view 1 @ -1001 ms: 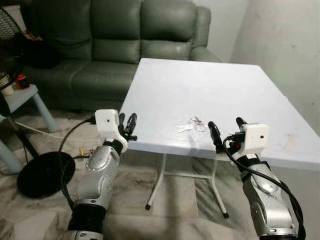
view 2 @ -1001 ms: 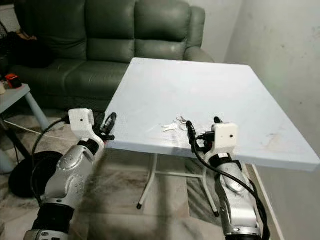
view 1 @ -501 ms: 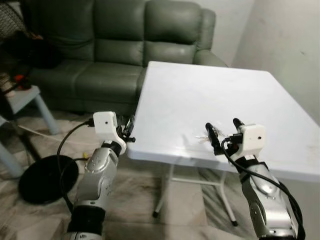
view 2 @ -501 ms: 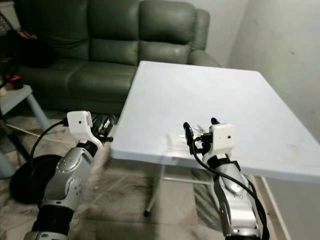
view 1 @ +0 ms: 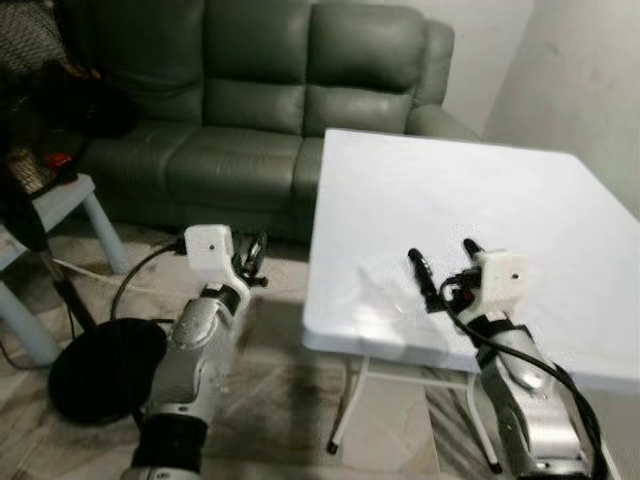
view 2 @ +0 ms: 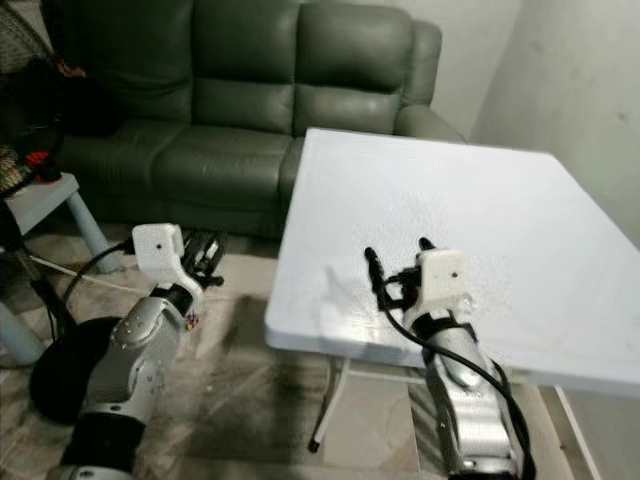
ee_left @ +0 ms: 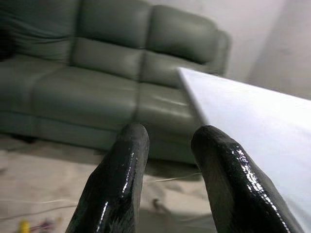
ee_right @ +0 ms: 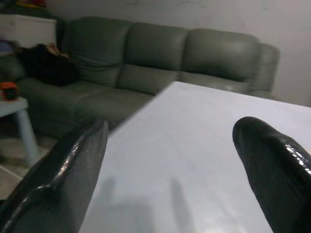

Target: Hang keys on a hook

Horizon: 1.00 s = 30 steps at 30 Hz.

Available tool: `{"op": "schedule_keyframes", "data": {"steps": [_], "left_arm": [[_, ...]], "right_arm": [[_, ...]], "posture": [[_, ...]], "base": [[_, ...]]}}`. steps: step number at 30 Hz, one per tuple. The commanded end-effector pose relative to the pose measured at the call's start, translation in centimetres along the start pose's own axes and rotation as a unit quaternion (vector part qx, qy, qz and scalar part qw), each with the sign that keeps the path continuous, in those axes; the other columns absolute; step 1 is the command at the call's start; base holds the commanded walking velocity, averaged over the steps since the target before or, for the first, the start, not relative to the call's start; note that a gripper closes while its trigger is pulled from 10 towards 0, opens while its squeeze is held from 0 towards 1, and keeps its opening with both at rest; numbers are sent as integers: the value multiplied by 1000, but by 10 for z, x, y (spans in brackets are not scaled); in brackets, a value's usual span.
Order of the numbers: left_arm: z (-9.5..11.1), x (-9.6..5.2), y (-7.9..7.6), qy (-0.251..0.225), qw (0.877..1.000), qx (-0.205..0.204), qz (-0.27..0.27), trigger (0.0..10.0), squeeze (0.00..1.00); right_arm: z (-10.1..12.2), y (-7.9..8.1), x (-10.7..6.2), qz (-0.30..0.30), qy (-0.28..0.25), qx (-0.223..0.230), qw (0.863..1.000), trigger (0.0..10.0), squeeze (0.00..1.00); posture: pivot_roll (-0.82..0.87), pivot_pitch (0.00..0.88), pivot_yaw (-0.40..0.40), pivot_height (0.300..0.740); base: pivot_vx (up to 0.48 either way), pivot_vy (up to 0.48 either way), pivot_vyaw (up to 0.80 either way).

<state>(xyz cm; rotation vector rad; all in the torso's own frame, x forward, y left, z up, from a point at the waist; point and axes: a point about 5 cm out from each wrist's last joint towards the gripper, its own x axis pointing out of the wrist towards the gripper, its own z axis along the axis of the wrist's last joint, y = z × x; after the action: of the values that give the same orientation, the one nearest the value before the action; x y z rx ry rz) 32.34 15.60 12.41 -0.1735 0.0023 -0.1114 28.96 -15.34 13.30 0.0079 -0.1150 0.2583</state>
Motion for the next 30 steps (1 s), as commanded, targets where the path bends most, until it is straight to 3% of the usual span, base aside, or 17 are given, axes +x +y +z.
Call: {"op": "schedule_keyframes", "data": {"steps": [1, 6, 22, 26, 30], "left_arm": [[1, 2, -15, -7, 1000, -11, -19, 10000, 0], [0, 2, -15, 0, 1000, -18, -11, 10000, 0], [1, 0, -30, -7, 998, 39, -40, 10000, 0], [0, 0, -32, -7, 998, 42, -44, 10000, 0], [-1, 0, -33, -4, 997, 48, -53, 10000, 0]], "right_arm": [[1, -14, -2, -33, 10, -2, 999, 10000, 0], [-1, -16, -2, -56, 29, -3, 998, 10000, 0], [-9, -18, -3, -88, 66, -6, 994, 10000, 0], [0, -15, -6, -44, 23, -10, 999, 10000, 0], [-8, -16, -6, -54, 62, 30, 996, 10000, 0]], "posture": [[78, 0, -72, 740], [76, 0, -73, 740], [72, 0, -69, 740], [72, 0, -69, 740], [69, 1, -66, 740]], "base": [[0, 0, 0], [0, 0, 0], [0, 0, 0], [0, 0, 0], [0, 0, 0]]}}
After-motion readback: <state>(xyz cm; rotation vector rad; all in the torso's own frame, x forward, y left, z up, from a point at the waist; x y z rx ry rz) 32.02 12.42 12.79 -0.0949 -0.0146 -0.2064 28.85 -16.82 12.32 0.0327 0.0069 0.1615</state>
